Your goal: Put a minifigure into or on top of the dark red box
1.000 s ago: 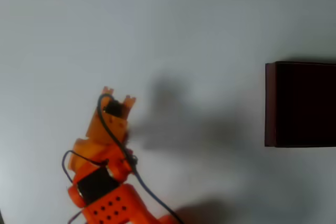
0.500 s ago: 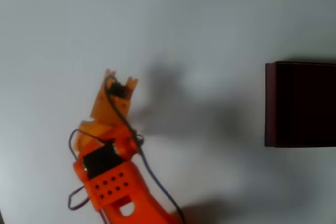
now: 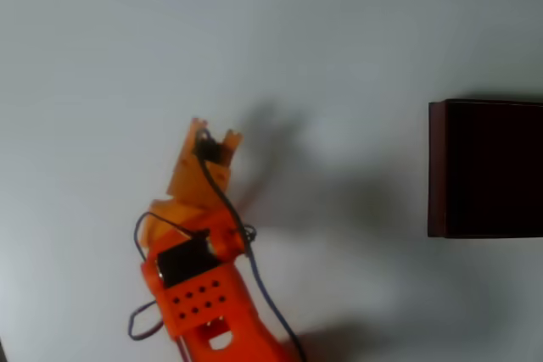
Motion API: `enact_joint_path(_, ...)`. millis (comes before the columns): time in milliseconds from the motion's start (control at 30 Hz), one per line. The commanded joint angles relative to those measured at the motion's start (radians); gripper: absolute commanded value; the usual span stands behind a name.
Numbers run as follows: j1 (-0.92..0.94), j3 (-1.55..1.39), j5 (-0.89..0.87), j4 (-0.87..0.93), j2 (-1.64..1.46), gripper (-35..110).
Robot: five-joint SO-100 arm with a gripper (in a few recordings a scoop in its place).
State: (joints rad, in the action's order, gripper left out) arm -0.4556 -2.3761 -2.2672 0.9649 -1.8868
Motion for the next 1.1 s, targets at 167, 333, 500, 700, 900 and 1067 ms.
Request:
enact_joint_path(167, -0.025, -0.023, -0.032, -0.026, -0.038, 26)
enact_joint_path(333, -0.032, -0.023, -0.044, -0.032, -0.029, 26)
enact_joint_path(500, -0.018, -0.009, -0.025, -0.003, -0.034, 26)
enact_joint_path(700, 0.0, 0.012, 0.072, 0.123, -0.103, 28)
enact_joint_path(900, -0.038, 0.233, 0.124, 0.466, -0.138, 28)
enact_joint_path(1067, -0.084, 0.29, -0.02, 0.571, -0.19, 28)
